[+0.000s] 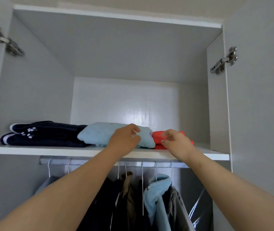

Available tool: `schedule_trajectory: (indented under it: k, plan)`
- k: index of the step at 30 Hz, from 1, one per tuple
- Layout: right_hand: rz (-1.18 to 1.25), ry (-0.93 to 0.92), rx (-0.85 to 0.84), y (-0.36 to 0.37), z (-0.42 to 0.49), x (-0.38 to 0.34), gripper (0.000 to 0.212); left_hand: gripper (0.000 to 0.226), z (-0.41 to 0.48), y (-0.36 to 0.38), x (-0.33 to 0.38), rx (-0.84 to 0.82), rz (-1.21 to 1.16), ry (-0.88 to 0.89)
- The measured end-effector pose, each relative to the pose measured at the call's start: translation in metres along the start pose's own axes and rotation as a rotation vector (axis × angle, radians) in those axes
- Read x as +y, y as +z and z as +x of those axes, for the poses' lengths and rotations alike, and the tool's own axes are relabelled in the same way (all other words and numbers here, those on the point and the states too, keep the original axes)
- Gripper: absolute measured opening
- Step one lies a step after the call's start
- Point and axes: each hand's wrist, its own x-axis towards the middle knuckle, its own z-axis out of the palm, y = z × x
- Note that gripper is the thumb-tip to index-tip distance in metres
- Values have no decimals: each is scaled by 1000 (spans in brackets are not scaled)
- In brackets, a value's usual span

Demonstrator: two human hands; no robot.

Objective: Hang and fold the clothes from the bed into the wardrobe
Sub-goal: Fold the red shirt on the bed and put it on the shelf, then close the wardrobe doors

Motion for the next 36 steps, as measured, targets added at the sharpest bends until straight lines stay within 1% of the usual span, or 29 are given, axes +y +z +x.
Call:
schedule_trajectory:
  k: [2,4,9,11,14,17,20,24,26,29,32,34,36]
  plan:
    - [45,-13,3,-5,-14,-14,12,19,-17,-11,8,13,-15,-9]
    - [112,-25,-12,-6,-30,-27,15,22,-35,-19,13,14,22,-28]
    - [184,-86,-95,-15,-84,-56,17,24,-88,-40,38,43,60,-129]
    - [192,-90,-130,-17,-109,-62,14,24,-117,-51,48,39,127,-127]
    - [206,-54,-174,-14,-139,-69,10,22,-166,-68,54,-11,159,-108]
    - [188,-24,-228,-2,-167,-86,12,25,-207,-96,55,-26,201,-151]
    - [198,-51,-293,13,-191,-118,11,26,-242,-132,52,33,249,-195]
    - [244,-128,-383,34,-213,-170,16,26,-284,-179,41,64,335,-242]
    - [321,-146,-406,51,-226,-204,13,25,-306,-212,34,125,376,-253]
    - [437,-163,-430,74,-244,-246,12,23,-333,-254,24,207,435,-215]
    - [458,-184,-486,97,-261,-287,15,21,-354,-295,13,261,476,-163]
    - [469,-188,-520,112,-272,-315,18,21,-366,-324,7,366,415,-157]
    - [488,-184,-536,125,-283,-339,20,21,-376,-348,-2,544,375,-182]
